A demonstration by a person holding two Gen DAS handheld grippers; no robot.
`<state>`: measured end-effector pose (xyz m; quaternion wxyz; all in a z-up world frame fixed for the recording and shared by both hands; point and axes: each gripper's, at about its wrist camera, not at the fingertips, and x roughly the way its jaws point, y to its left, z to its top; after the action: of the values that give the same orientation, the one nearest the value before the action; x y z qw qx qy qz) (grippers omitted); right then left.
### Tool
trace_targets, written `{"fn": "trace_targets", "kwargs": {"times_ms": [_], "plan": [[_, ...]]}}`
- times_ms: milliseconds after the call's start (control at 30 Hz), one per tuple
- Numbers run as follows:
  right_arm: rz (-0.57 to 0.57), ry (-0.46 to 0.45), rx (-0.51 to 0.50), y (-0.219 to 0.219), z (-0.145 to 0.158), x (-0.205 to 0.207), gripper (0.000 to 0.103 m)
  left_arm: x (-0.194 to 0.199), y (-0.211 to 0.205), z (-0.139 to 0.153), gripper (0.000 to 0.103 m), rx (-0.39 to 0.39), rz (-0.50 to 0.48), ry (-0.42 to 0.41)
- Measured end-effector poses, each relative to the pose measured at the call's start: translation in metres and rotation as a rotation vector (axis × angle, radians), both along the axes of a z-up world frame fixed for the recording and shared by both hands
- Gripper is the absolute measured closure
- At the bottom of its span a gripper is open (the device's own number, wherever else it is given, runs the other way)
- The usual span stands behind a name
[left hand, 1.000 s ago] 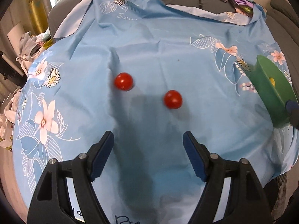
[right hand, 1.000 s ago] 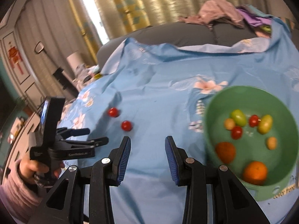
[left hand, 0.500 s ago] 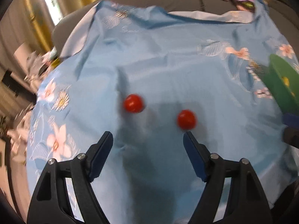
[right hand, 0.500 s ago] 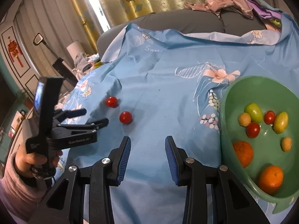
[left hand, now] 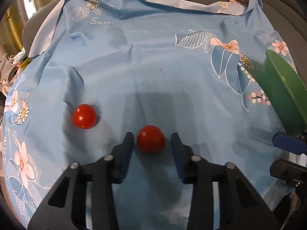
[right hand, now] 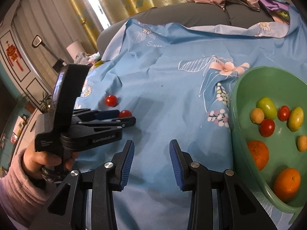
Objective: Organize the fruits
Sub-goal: 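Grasp a cherry tomato with the left gripper while the right gripper grasps the last one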
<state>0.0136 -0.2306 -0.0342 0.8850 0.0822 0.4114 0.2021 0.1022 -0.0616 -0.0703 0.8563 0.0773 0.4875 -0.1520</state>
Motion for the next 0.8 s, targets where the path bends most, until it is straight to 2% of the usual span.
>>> {"fn": "trace_targets", "kwargs": {"times_ms": [67, 233, 400, 533, 800], "plan": [[0.0, 0.001, -0.001, 0.0, -0.001, 0.001, 0.065, 0.002, 0.002, -0.003, 0.075, -0.011, 0.007, 0.005], [0.008, 0.006, -0.004, 0.002, -0.003, 0.004, 0.065, 0.004, 0.011, 0.001, 0.075, -0.054, 0.022, 0.011], [0.053, 0.007, -0.018, 0.014, -0.001, 0.015, 0.065, -0.005, 0.037, 0.022, 0.075, -0.092, 0.07, -0.046], [0.127, 0.004, -0.063, 0.039, -0.002, 0.032, 0.065, -0.014, 0.07, 0.039, 0.075, -0.109, 0.123, -0.087], [0.385, 0.009, -0.12, 0.11, -0.01, 0.083, 0.065, -0.021, 0.111, 0.052, 0.075, -0.136, 0.197, -0.127]]}}
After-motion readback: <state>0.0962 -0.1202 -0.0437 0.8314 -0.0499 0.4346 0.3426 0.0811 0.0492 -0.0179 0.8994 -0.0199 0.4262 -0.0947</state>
